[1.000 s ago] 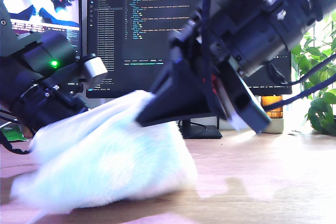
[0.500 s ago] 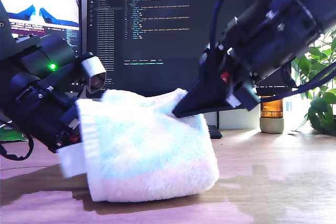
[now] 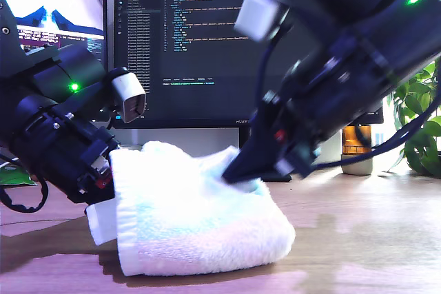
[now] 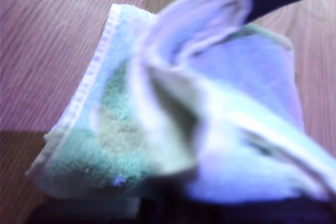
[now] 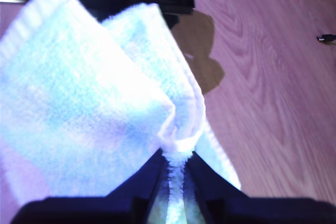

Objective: Fold the tea towel to a neat square and place it to the right

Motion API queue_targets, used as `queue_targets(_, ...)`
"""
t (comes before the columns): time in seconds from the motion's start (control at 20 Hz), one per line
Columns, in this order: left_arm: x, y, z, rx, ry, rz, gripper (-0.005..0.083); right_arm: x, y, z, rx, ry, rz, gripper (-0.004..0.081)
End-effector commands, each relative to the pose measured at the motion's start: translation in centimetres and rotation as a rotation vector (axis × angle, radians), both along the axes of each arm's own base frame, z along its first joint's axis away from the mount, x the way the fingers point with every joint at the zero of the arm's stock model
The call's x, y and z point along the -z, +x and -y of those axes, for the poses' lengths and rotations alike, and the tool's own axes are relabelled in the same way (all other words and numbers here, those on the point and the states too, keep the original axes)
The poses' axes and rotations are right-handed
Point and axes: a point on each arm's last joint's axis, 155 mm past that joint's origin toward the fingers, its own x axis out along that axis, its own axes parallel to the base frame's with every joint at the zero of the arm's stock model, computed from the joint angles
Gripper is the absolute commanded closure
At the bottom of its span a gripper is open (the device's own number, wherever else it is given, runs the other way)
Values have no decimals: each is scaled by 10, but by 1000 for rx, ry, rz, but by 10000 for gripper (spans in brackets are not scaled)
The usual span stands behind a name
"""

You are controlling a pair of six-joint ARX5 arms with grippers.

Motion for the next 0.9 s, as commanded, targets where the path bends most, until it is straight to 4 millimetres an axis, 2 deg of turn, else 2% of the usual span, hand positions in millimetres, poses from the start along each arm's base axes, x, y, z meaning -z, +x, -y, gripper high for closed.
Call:
queue_targets(0.0, 52, -50, -24, 21, 136, -172, 793, 5, 8, 1, 15, -3, -10, 781)
queue_targets(0.25, 52, -51, -25, 22, 138, -174, 793, 28, 13, 11, 41, -43, -54, 781)
queue_targets(0.55, 51, -52, -24, 31, 130, -174, 793, 34, 14, 13, 48, -53, -66, 781)
queue_targets(0.85, 38, -53, -20, 40, 100, -166, 793, 65, 8, 19, 49, -108, -132, 781)
